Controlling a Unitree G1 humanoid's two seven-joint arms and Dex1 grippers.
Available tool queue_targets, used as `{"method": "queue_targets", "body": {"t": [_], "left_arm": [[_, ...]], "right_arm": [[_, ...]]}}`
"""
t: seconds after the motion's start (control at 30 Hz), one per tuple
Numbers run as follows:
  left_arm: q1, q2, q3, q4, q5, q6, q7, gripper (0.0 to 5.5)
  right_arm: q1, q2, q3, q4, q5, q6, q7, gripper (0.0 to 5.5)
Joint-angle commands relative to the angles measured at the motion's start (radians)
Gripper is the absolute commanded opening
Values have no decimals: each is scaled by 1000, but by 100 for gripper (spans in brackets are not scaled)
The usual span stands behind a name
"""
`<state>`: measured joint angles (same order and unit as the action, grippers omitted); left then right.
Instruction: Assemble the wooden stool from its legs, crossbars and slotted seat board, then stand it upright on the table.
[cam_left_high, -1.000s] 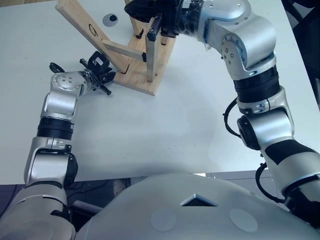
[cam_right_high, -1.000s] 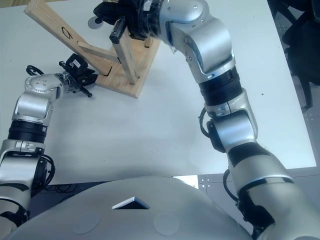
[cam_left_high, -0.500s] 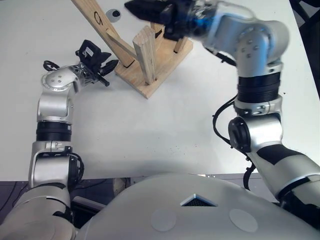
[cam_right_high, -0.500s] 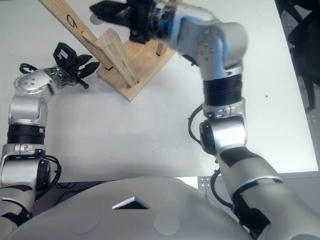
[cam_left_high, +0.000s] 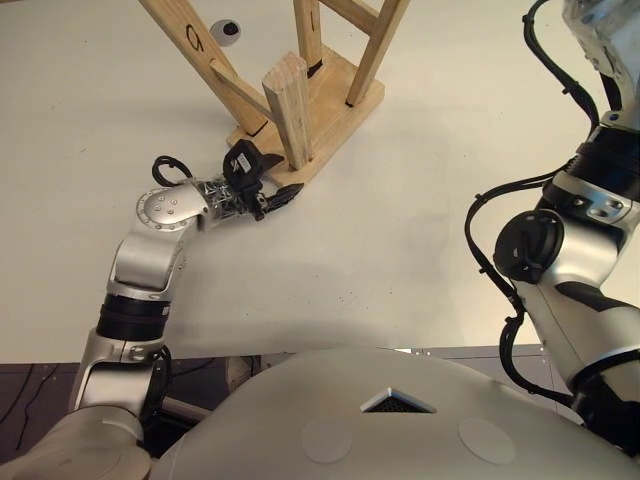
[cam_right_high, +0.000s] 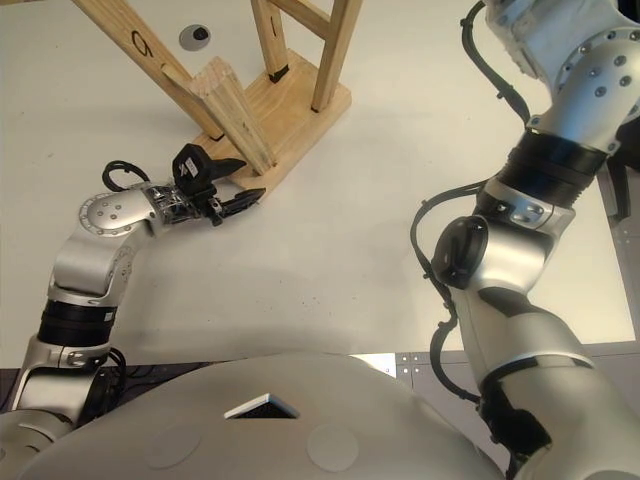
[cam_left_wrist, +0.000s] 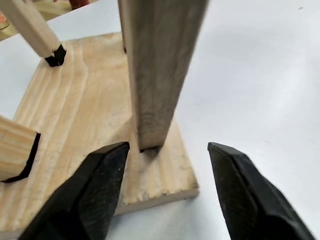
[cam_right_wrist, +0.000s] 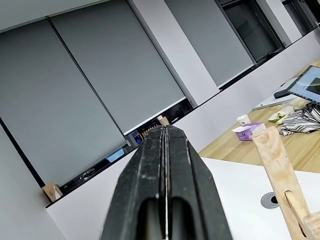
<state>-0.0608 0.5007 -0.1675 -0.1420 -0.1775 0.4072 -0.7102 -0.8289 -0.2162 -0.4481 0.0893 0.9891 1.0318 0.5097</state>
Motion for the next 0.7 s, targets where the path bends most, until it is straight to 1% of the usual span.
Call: {"method": "queue_targets", "body": {"t": [0.03,0.07,0.13,0.23,0.37,0.47,0.53,0.63,0.7], "left_arm": [[-56,-61,-5,54,21,-51,51,288],[-71,-85,4,77,17,-70,69,288],[-88,-125,24,114,0,-107,88,259],[-81,-134,32,146,-10,-144,70,210],[-39,-77,41,137,-52,-184,-53,151],[-27,-32,68,155,-104,-206,-156,124],[-33,-16,97,182,-138,-212,-197,116],[-24,34,126,193,-223,-151,-318,115],[-13,81,140,173,-301,-59,-409,115]], "right_arm": [[23,-26,46,4,-25,-13,-7,0],[25,-28,56,11,-34,-18,-6,0],[28,-32,71,23,-49,-30,-5,0],[31,-44,78,35,-63,-45,3,0],[3,-97,36,57,-36,-64,32,0],[-47,-156,-29,87,14,-82,84,0],[-72,-198,-47,130,13,-104,118,0],[-74,-263,-13,226,-52,-147,194,0],[-17,-300,74,243,-114,-177,325,0]]}}
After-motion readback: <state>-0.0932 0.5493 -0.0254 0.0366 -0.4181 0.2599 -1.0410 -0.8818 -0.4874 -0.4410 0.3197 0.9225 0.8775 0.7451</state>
